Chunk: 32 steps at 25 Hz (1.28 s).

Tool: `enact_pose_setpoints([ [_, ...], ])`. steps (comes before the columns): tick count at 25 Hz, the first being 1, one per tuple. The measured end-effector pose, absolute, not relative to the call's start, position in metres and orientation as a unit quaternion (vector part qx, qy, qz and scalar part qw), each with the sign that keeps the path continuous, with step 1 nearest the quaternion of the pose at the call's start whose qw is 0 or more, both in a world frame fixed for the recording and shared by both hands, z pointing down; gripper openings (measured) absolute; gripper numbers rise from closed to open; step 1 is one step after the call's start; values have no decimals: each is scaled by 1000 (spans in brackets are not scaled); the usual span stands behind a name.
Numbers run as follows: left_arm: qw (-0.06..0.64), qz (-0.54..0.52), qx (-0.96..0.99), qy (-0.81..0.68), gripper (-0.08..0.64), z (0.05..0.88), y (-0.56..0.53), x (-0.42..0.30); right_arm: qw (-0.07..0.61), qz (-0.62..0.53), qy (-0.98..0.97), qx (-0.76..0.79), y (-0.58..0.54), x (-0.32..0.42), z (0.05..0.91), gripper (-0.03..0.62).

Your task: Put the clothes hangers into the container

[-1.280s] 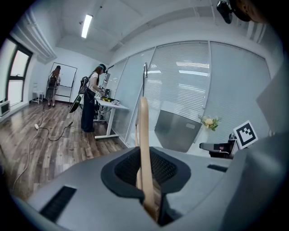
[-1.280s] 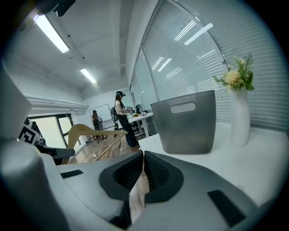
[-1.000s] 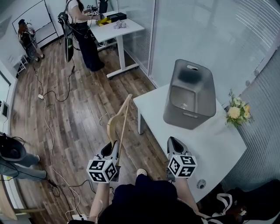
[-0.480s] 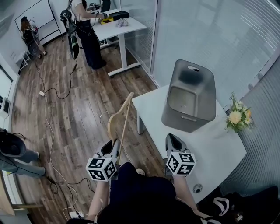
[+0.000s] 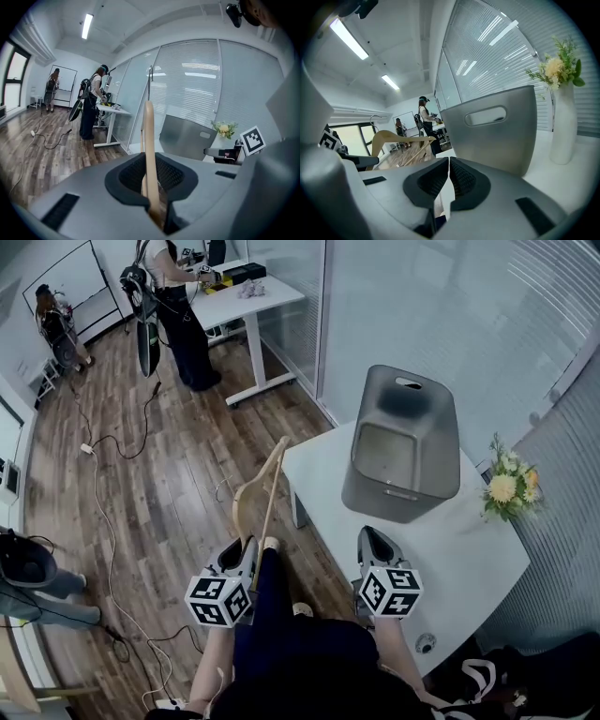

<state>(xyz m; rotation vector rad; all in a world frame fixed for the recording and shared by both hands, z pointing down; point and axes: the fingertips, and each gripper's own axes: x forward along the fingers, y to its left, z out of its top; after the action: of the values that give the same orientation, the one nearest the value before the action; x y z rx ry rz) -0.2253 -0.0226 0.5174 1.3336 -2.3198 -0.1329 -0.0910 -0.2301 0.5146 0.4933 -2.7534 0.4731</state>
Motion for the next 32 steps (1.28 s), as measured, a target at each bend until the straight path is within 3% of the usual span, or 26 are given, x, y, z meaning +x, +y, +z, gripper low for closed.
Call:
enact_pose_setpoints([
  [13,244,-29,546,-801,57,516,-83,-281,157,176,-946,223,-248,-118,511,31],
  [32,239,1,693,-680,57,497,-190,-375,131,208,-864,439,-272,-125,505,31],
])
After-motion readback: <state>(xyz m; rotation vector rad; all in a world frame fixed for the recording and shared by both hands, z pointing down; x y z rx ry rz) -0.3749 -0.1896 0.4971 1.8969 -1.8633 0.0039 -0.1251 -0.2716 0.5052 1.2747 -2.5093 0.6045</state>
